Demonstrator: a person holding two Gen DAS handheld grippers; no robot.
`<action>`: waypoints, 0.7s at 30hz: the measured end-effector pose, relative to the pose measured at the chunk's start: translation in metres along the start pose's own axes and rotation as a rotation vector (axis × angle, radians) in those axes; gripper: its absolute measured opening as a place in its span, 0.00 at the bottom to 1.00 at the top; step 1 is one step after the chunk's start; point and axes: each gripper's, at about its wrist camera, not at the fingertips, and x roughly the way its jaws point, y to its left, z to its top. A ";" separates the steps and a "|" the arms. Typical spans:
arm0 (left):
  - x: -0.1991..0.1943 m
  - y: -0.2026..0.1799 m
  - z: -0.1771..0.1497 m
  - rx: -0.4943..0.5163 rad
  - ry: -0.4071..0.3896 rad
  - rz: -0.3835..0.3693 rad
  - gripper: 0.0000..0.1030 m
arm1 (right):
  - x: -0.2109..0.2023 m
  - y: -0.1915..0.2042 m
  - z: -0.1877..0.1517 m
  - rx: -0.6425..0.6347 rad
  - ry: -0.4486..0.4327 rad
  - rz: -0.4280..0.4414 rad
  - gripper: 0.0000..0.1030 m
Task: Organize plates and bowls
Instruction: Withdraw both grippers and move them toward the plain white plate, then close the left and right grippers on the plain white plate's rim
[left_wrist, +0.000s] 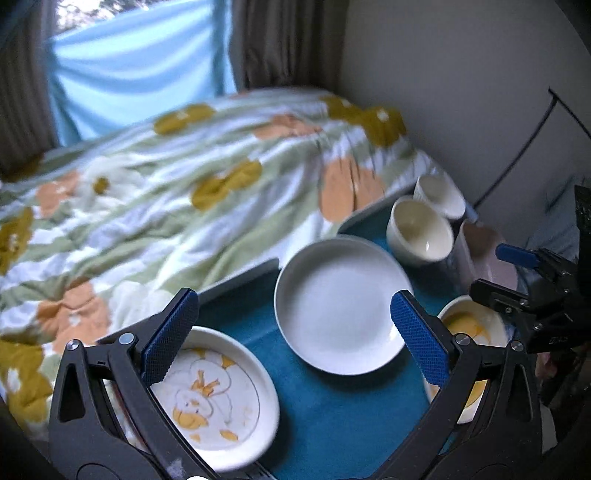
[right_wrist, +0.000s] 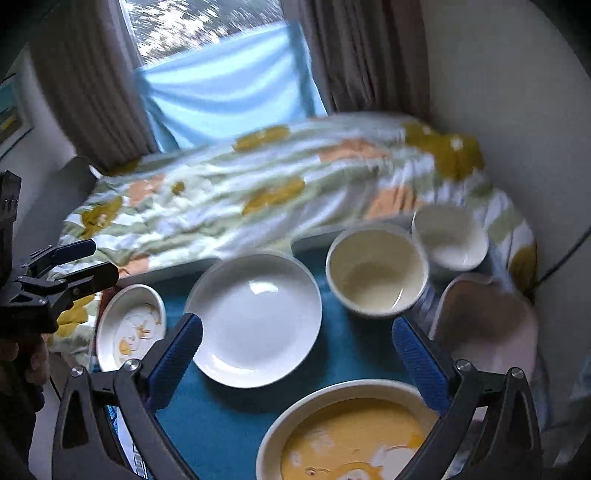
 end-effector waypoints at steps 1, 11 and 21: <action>0.015 0.004 -0.001 0.000 0.030 -0.019 1.00 | 0.012 -0.001 -0.002 0.026 0.028 0.002 0.99; 0.119 0.018 -0.022 0.000 0.264 -0.139 0.70 | 0.091 -0.011 -0.021 0.141 0.193 -0.009 0.71; 0.146 0.020 -0.037 0.010 0.332 -0.153 0.29 | 0.116 -0.019 -0.031 0.173 0.234 -0.010 0.34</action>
